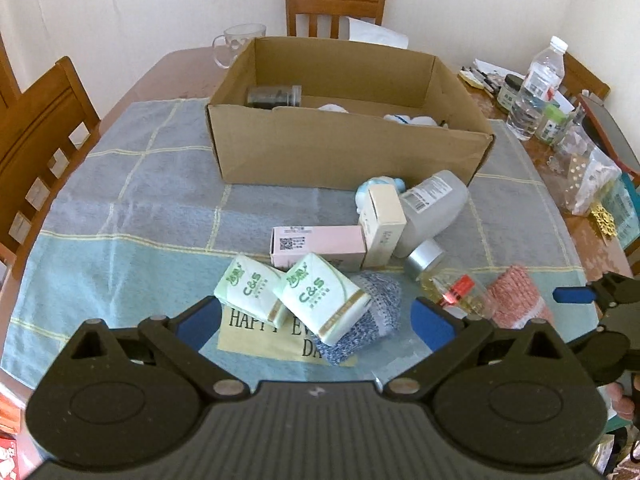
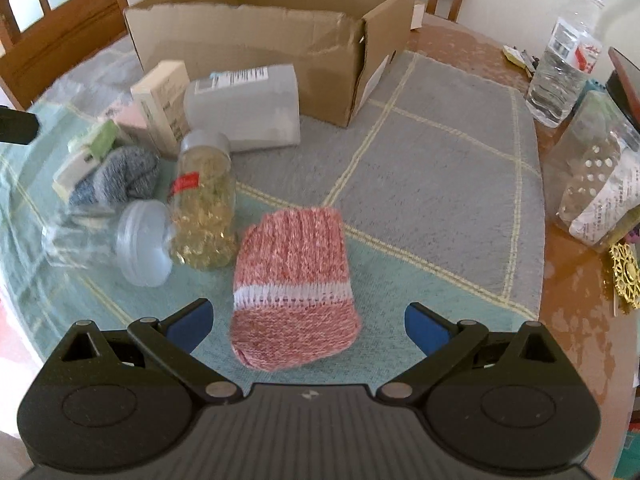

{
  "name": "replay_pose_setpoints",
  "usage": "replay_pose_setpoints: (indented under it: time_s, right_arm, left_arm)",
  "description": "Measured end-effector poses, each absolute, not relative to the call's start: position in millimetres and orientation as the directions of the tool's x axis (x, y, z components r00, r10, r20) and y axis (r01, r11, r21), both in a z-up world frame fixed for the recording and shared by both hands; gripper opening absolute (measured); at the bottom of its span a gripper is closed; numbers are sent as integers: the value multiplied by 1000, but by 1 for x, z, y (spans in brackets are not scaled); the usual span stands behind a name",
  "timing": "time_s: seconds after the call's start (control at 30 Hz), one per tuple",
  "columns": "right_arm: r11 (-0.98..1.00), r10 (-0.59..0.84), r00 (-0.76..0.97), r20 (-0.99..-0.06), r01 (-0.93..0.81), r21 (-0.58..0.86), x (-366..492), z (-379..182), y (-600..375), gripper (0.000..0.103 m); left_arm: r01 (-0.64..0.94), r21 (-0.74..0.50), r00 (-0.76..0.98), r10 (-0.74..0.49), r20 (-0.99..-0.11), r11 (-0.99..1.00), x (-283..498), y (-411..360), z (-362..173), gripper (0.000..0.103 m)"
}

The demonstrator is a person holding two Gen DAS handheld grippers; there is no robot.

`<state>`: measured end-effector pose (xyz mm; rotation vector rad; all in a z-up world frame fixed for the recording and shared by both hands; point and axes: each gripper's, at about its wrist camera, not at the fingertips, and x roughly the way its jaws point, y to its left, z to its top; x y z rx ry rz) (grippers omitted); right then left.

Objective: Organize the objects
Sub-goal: 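Withdraw both tools from the box toward the remaining items, then grasp the C&S tissue pack with the left tool while the right tool grasps the pink sock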

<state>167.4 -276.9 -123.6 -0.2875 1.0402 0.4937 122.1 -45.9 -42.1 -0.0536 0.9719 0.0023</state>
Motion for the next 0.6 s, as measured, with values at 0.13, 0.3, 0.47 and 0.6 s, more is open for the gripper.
replay_pose_setpoints:
  time_s: [0.13, 0.3, 0.47, 0.6]
  right_arm:
    - [861, 236, 428, -873, -508, -16, 171, -128, -275, 103]
    - [883, 214, 426, -879, -470, -13, 178, -136, -273, 103]
    - [897, 208, 432, -877, -442, -5, 179, -137, -277, 103]
    - [893, 205, 418, -885, -450, -6, 182, -137, -278, 103]
  left_arm:
    - [13, -42, 558, -42, -829, 999, 125, -46, -50, 100]
    - [120, -22, 544, -84, -835, 992, 131, -45, -56, 100]
    - [217, -27, 504, -136, -853, 976, 140, -41, -66, 100]
    - [305, -23, 485, -176, -857, 952, 148, -36, -70, 100]
